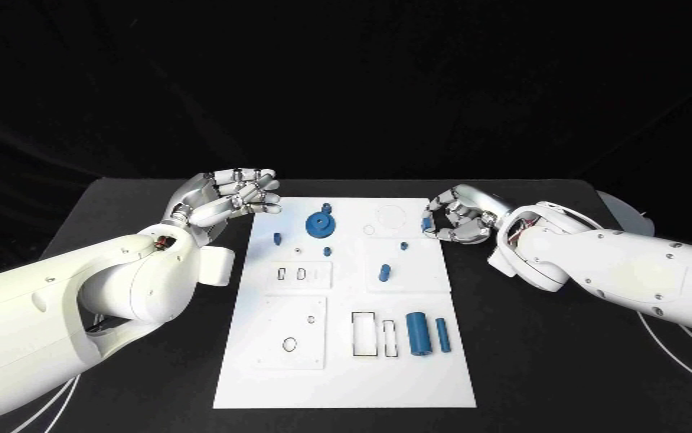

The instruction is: Assemble the parts on the task board

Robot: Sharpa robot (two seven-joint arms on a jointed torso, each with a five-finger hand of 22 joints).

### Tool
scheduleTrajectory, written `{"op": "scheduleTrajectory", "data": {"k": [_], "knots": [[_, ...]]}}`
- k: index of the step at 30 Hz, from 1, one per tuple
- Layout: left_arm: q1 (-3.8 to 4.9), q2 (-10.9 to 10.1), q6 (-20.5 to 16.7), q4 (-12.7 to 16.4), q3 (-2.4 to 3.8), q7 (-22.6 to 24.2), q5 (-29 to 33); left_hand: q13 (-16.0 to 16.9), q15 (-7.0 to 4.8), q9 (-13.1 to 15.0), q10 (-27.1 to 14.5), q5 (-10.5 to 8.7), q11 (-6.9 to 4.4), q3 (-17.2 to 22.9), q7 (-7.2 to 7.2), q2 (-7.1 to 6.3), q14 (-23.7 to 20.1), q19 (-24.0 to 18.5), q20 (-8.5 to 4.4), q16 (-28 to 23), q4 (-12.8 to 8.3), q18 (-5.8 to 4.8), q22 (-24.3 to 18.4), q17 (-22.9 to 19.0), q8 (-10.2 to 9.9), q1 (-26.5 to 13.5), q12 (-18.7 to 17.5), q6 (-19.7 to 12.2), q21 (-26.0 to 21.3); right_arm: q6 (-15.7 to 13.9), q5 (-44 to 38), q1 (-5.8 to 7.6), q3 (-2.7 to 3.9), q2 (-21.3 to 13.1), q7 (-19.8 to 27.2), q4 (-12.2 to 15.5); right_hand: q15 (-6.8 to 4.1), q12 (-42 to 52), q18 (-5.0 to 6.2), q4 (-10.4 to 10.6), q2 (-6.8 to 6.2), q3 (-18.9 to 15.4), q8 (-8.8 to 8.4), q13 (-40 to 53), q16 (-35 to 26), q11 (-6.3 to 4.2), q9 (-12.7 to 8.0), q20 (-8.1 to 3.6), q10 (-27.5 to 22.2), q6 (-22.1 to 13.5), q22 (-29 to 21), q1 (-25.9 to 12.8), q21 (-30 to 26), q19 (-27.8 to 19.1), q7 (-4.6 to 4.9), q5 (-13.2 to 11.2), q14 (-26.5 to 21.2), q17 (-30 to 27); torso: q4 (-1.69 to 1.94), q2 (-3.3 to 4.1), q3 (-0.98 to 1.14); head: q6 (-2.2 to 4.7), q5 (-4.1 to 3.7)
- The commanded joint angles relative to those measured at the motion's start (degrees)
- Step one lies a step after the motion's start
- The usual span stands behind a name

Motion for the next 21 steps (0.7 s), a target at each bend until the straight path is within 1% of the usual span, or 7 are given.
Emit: {"op": "scheduleTrajectory", "data": {"k": [1, 8, 12, 17, 21], "knots": [[0.03, 0.0, 1.0, 0.1, 0.04, 0.3, 0.0, 0.1, -0.09, 0.1, 0.4, -0.27, 0.04, 0.4, 0.04, 0.0, 0.0, -0.5, 0.0, -0.3, 0.0, 0.53, 0.1, 0.1, -0.2, 0.3, -0.2, 0.0, 0.3, 0.7, -0.7, -0.06, 0.0, 0.2, 0.1, -0.1, -0.1, 0.4, -0.39, 0.0, 0.84, 0.4, 0.34, 3.8, 0.3, -0.09, 0.1, -0.2, 0.3, 0.5, 15.1, 0.0, 0.3, 6.0, -0.14, 0.0, 5.4, 12.4, 0.0, -0.03, 0.01, 0.06, 0.01], [0.04, 0.0, 1.0, 0.1, 0.04, 0.2, 0.0, 0.1, -0.09, 0.1, 0.4, -0.27, 0.04, 0.4, 0.04, 0.0, 0.0, -0.5, 0.0, -0.3, 0.0, 0.53, 0.1, 0.1, -0.2, 0.3, -0.2, 0.0, 0.3, 1.0, -0.9, -0.06, 0.0, 0.5, -0.1, -0.2, -0.51, 0.7, -0.39, -0.3, 1.45, 1.3, 0.92, 4.2, 0.4, -0.58, 0.3, -0.54, 0.7, 1.9, 15.1, 0.2, 0.3, 6.0, -0.71, -0.3, 5.4, 12.6, -0.02, 0.01, 0.04, 0.06, 0.14], [0.04, 0.0, 0.9, 0.1, 0.04, 0.1, 0.0, 0.1, -0.09, 0.1, 0.4, -0.27, 0.04, 0.4, 0.04, 0.0, 0.0, -0.5, 0.0, -0.3, 0.0, 0.53, 0.1, 0.1, -0.2, 0.3, -0.2, 0.0, 0.3, 0.9, -1.1, -0.07, 0.0, 0.7, -0.3, -0.4, -0.61, 0.8, -0.39, -0.4, 1.61, 1.5, 1.02, 4.2, 0.3, -0.7, 0.3, -0.63, 0.8, 2.1, 15.1, 0.3, 0.3, 6.0, -0.83, -0.5, 5.4, 12.5, -0.03, 0.01, 0.03, 0.1, 0.13], [0.04, -0.1, 0.9, 0.1, 0.04, 0.1, 0.0, 0.1, -0.09, 0.1, 0.4, -0.27, 0.04, 0.4, 0.04, 0.0, 0.0, -0.5, 0.0, -0.3, 0.0, 0.53, 0.1, 0.1, -0.2, 0.3, -0.2, 0.0, 0.3, 0.1, -1.7, -0.07, 0.0, 0.8, -1.0, -0.5, -0.63, 0.8, -0.39, -0.4, 1.66, 1.6, 1.04, 4.3, 0.3, -0.73, 0.3, -0.66, 0.8, 2.1, 15.1, 0.3, 0.3, 6.0, -0.85, -0.5, 5.4, 12.5, 0.0, 0.03, 0.03, -0.01, 0.08], [0.04, -0.1, 0.9, 0.1, 0.04, 0.1, 0.0, 0.0, -0.09, 0.1, 0.4, -0.26, 0.05, 0.5, 0.06, 0.05, 0.0, -0.6, -0.02, -0.4, -0.1, 0.53, 0.2, 0.2, -0.2, 0.4, -0.3, 0.0, 0.5, -0.8, -2.1, -0.07, 0.0, 0.9, -1.5, -0.5, -0.89, 1.1, -0.39, -0.6, 2.04, 2.0, 1.52, 4.5, 0.4, -1.02, 0.5, -0.89, 1.2, 3.0, 15.1, 0.3, 0.3, 6.0, -1.21, -0.7, 5.4, 12.6, -0.01, 0.02, 0.03, 0.01, 0.09]]}}
